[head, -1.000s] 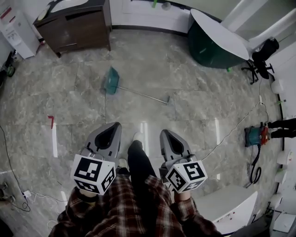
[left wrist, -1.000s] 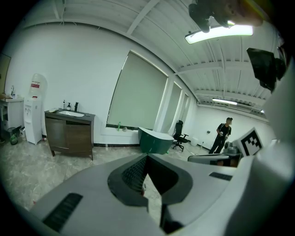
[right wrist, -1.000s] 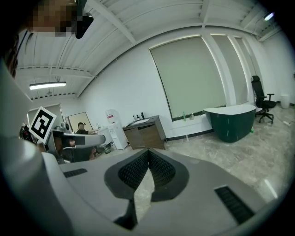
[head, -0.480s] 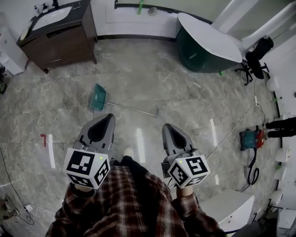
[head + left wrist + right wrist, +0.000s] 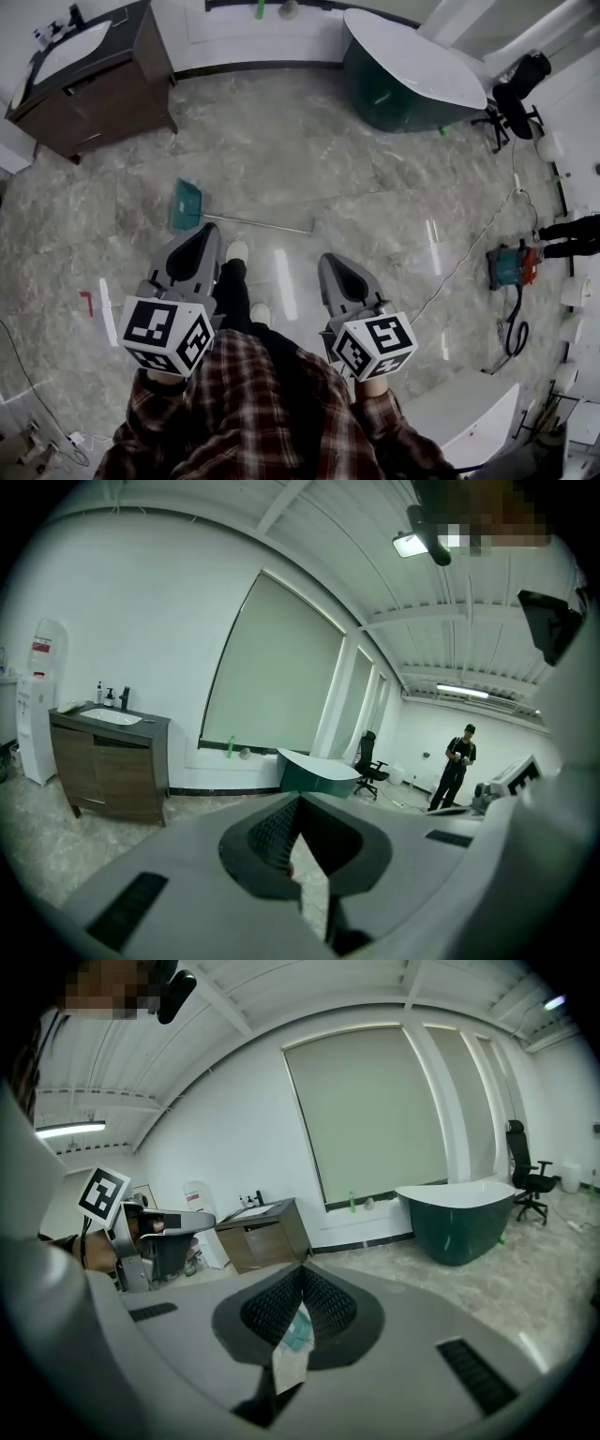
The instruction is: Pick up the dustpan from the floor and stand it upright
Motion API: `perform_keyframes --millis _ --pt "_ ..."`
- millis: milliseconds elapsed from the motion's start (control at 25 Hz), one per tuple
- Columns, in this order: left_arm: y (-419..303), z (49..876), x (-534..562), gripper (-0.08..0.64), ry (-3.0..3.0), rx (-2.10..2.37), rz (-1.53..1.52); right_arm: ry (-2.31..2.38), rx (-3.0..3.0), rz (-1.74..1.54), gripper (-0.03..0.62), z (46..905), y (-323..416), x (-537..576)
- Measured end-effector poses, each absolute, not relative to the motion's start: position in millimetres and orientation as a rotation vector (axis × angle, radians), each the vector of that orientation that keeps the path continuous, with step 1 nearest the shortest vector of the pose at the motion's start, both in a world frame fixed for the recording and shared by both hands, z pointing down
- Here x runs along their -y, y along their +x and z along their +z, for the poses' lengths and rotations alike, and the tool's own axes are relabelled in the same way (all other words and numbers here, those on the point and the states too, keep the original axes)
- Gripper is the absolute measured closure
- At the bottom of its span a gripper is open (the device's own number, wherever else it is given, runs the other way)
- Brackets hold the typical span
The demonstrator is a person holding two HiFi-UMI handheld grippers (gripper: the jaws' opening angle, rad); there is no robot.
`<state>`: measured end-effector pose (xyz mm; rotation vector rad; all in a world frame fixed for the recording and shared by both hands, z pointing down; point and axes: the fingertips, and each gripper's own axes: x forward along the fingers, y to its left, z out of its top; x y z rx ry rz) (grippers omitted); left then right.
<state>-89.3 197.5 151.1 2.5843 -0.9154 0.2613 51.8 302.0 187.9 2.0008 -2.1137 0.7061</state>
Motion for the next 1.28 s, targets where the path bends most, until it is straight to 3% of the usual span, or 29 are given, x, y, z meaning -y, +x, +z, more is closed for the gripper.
perform_keyframes --millis 640,1280 --pt "28.6 172.4 7.4 0.56 2.696 0.601 0.4 2.294 1.869 0.777 0.581 204.2 157.8 -108.5" --pt "142.1 221.7 21.6 0.56 2.703 0.364 0.533 2.477 1.582 1.06 0.58 265.8 253.7 -103.5"
